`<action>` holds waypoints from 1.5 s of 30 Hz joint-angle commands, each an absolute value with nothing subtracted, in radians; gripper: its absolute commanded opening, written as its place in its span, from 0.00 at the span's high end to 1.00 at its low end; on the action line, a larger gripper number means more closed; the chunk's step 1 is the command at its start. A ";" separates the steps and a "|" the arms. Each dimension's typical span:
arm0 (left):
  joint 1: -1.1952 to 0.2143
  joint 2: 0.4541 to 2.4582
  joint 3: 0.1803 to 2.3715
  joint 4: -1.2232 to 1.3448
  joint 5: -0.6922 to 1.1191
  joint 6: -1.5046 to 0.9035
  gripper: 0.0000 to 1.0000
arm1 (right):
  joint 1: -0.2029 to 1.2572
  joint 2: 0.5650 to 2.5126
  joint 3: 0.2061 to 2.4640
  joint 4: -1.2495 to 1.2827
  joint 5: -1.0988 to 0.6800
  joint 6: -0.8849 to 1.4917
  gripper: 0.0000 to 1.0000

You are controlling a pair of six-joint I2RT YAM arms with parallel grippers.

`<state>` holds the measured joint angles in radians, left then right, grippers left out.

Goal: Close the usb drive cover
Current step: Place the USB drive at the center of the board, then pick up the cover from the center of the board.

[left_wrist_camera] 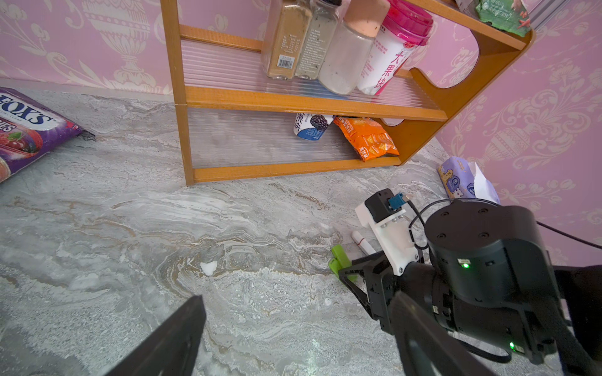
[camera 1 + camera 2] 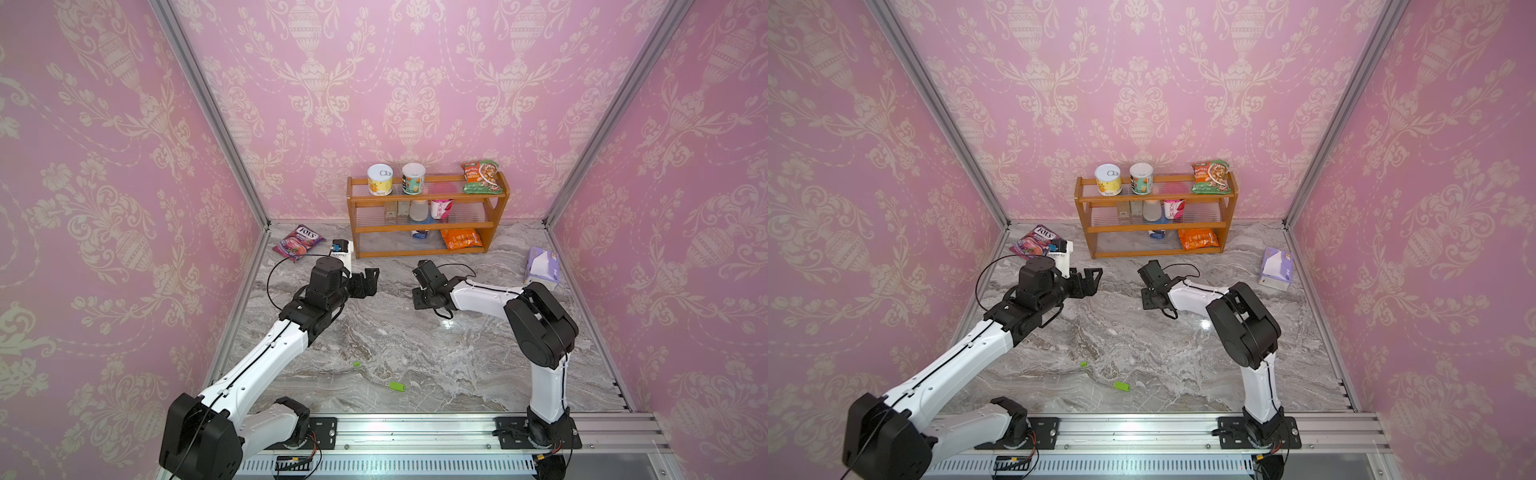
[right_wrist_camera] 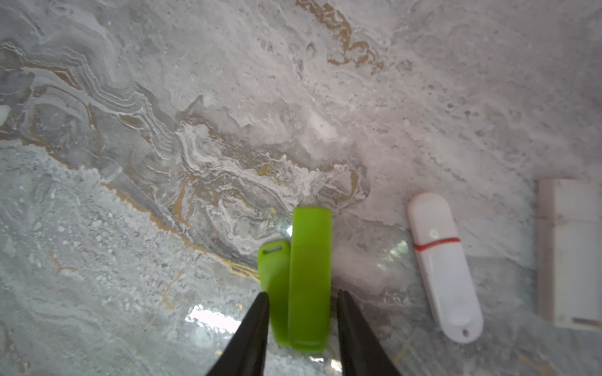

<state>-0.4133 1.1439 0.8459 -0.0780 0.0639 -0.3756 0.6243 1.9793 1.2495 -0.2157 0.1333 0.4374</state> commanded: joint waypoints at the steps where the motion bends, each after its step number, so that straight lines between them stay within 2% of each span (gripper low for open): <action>1: -0.403 1.126 0.834 -0.101 0.044 -0.366 0.08 | 0.627 1.990 1.255 -0.216 0.130 0.425 0.56; 11: -0.403 1.118 0.831 -0.100 0.035 -0.377 0.08 | 0.628 1.893 1.213 -0.176 0.130 0.409 0.52; 20: -0.386 1.204 0.905 -0.202 0.015 -0.437 0.08 | 0.675 1.654 1.127 -0.179 0.117 0.275 0.49; 22: -0.364 1.250 0.931 -0.257 0.023 -0.483 0.08 | 0.684 1.592 1.083 -0.176 0.080 0.233 0.43; 25: -0.303 1.284 0.908 -0.271 0.116 -0.596 0.09 | 0.688 1.499 1.002 -0.167 0.002 0.175 0.43; 29: -0.213 1.302 0.822 -0.241 0.343 -0.795 0.11 | 0.702 1.415 0.923 -0.192 -0.016 0.134 0.43; 33: -0.220 1.273 0.742 -0.246 0.456 -0.923 0.15 | 0.706 1.377 0.871 -0.182 -0.002 0.125 0.43; 40: -0.305 1.144 0.695 -0.498 0.370 -0.989 0.17 | 0.716 1.406 0.850 -0.116 -0.071 0.124 0.43; 45: -0.333 1.136 0.661 -0.540 0.429 -1.063 0.20 | 0.722 1.431 0.849 -0.106 -0.109 0.121 0.43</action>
